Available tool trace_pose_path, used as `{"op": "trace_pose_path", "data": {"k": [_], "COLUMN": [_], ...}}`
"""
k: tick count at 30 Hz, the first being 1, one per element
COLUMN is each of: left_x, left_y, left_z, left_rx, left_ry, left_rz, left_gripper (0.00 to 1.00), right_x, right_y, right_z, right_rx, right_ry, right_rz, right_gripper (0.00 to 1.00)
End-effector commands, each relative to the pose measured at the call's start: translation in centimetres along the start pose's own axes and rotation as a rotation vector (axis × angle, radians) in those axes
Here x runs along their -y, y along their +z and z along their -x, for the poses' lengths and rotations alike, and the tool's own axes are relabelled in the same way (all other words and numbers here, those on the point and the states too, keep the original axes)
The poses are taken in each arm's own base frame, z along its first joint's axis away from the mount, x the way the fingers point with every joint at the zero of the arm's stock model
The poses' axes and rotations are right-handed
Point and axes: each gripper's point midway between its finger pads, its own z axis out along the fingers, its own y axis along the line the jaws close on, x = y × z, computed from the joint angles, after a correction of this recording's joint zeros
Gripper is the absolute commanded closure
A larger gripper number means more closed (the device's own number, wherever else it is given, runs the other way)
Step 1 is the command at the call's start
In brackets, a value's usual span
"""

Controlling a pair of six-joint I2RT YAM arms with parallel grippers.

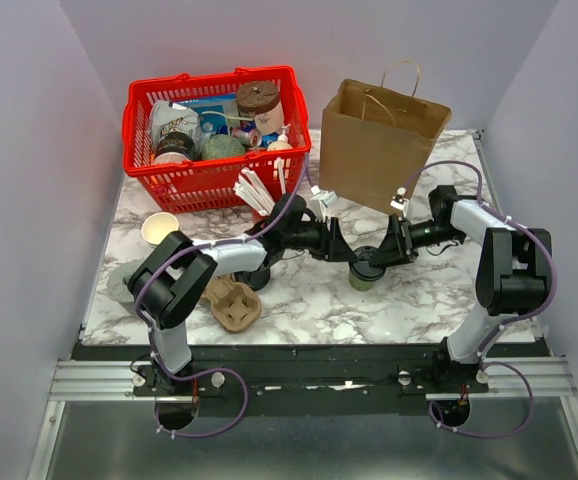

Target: Pack the takeout coffee

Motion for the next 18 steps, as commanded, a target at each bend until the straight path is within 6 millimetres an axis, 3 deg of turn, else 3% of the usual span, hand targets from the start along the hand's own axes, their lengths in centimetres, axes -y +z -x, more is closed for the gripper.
{"op": "trace_pose_path", "data": {"k": [1, 10, 18], "left_x": [-1.4, -4.0, -6.1], "left_y": [0.8, 0.6, 0.4], "left_z": [-0.1, -2.5, -2.8], "left_rx": [-0.014, -0.033, -0.023], "left_ry": [0.011, -0.13, -0.221], "left_rz": [0.021, 0.08, 0.117], "left_gripper": [0.46, 0.5, 0.51], "right_x": [0.5, 0.4, 0.1], "right_y": [0.2, 0.4, 0.7], "right_z": [0.0, -0.5, -0.8], "right_rx": [-0.004, -0.007, -0.004], "right_ry": [0.015, 0.032, 0.053], "right_rz": [0.008, 0.032, 0.071], "right_gripper": [0.21, 0.23, 0.26]}}
